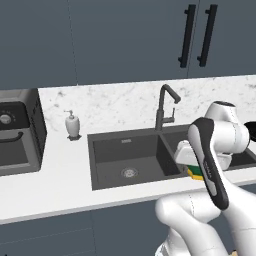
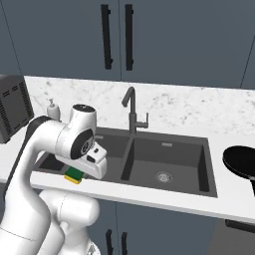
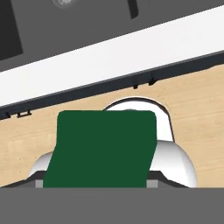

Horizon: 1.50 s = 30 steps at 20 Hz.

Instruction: Pick the pan and sponge and place them into the sink. Then turn on the water.

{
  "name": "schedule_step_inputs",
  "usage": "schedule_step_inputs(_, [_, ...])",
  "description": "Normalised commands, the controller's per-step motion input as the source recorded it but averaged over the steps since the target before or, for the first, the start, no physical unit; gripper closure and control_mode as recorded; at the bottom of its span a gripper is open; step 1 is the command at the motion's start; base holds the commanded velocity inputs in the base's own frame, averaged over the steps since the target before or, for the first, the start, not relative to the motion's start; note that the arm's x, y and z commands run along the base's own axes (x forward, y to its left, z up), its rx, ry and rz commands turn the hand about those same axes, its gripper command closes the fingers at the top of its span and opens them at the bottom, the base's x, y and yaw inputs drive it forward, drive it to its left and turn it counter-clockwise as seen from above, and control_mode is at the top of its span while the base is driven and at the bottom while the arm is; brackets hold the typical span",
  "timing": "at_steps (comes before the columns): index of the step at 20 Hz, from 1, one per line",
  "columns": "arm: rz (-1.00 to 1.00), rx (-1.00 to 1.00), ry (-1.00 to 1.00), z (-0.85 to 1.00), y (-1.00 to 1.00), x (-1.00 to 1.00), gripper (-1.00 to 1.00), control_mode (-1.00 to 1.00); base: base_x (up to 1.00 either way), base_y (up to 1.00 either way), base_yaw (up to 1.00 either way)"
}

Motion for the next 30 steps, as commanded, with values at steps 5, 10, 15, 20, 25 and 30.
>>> schedule_step_inputs(5, [0.0,0.0,0.0,0.0,0.0,0.0,1.0,-1.0,0.0,0.0,0.0])
schedule_step_inputs(10, [0.0,0.0,0.0,0.0,0.0,0.0,1.0,-1.0,0.0,0.0,0.0])
schedule_step_inputs(15, [0.0,0.0,0.0,0.0,0.0,0.0,1.0,-1.0,0.0,0.0,0.0])
schedule_step_inputs(20, [0.0,0.0,0.0,0.0,0.0,0.0,1.0,1.0,0.0,0.0,0.0])
schedule_step_inputs(25, [0.0,0.0,0.0,0.0,0.0,0.0,1.0,1.0,0.0,0.0,0.0])
schedule_step_inputs(30, [0.0,0.0,0.0,0.0,0.0,0.0,1.0,1.0,0.05,-0.49,0.03])
